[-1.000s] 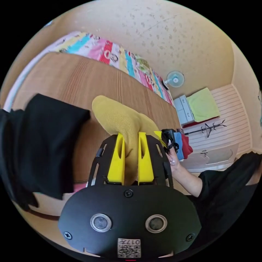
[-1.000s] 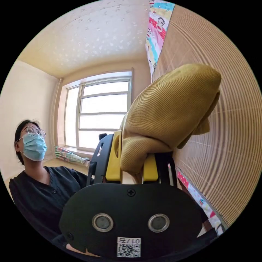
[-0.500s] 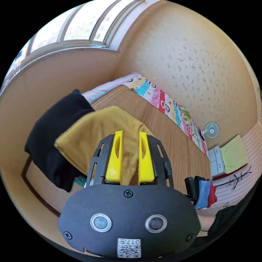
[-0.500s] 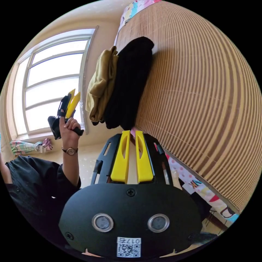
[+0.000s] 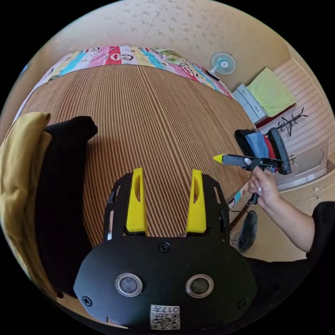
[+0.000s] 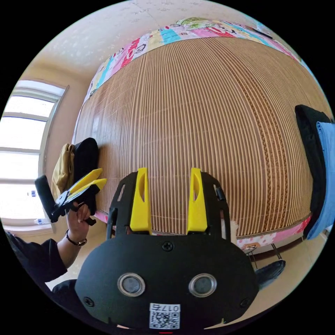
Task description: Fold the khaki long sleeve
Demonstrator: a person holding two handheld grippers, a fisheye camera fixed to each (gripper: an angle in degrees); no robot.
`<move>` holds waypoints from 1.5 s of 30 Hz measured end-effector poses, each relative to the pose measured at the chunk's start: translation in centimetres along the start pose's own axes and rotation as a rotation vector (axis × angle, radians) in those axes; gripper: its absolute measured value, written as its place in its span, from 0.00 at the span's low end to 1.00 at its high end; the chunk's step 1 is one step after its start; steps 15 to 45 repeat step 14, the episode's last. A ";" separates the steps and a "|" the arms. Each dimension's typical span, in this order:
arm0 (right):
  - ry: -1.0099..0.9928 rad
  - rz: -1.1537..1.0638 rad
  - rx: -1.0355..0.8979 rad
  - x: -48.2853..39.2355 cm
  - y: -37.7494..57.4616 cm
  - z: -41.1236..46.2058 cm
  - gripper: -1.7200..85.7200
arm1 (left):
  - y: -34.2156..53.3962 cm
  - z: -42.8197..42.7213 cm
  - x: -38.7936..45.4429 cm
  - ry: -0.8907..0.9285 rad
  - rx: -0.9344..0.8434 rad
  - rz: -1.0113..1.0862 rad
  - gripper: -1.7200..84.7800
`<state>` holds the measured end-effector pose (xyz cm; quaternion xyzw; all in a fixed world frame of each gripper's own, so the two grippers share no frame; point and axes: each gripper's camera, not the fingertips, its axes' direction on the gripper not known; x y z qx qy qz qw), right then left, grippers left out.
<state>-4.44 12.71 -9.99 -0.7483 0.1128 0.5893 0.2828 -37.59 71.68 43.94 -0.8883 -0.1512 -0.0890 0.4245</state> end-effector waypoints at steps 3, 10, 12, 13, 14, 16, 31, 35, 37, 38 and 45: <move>0.016 0.009 -0.001 -0.5 -0.2 0.6 0.22 | -1.8 3.0 1.0 -0.023 -0.018 0.000 0.24; 0.177 -0.021 0.002 -0.1 1.8 1.2 0.30 | -3.4 7.0 3.8 -0.126 0.026 -0.062 0.26; 0.236 -0.009 0.009 0.8 1.9 1.4 0.34 | -3.3 7.6 4.5 -0.138 0.054 -0.075 0.28; 0.251 -0.005 0.014 1.0 1.9 1.4 0.35 | -3.2 8.0 4.9 -0.144 0.071 -0.095 0.29; 0.278 0.006 0.025 1.4 1.7 1.5 0.35 | -3.1 8.2 5.1 -0.150 0.083 -0.103 0.29; 0.278 0.006 0.025 1.4 1.7 1.5 0.35 | -3.1 8.2 5.1 -0.150 0.083 -0.103 0.29; 0.278 0.006 0.025 1.4 1.7 1.5 0.35 | -3.1 8.2 5.1 -0.150 0.083 -0.103 0.29; 0.278 0.006 0.025 1.4 1.7 1.5 0.35 | -3.1 8.2 5.1 -0.150 0.083 -0.103 0.29; 0.278 0.006 0.025 1.4 1.7 1.5 0.35 | -3.1 8.2 5.1 -0.150 0.083 -0.103 0.29; 0.278 0.006 0.025 1.4 1.7 1.5 0.35 | -3.1 8.2 5.1 -0.150 0.083 -0.103 0.29; 0.278 0.006 0.025 1.4 1.7 1.5 0.35 | -3.1 8.2 5.1 -0.150 0.083 -0.103 0.29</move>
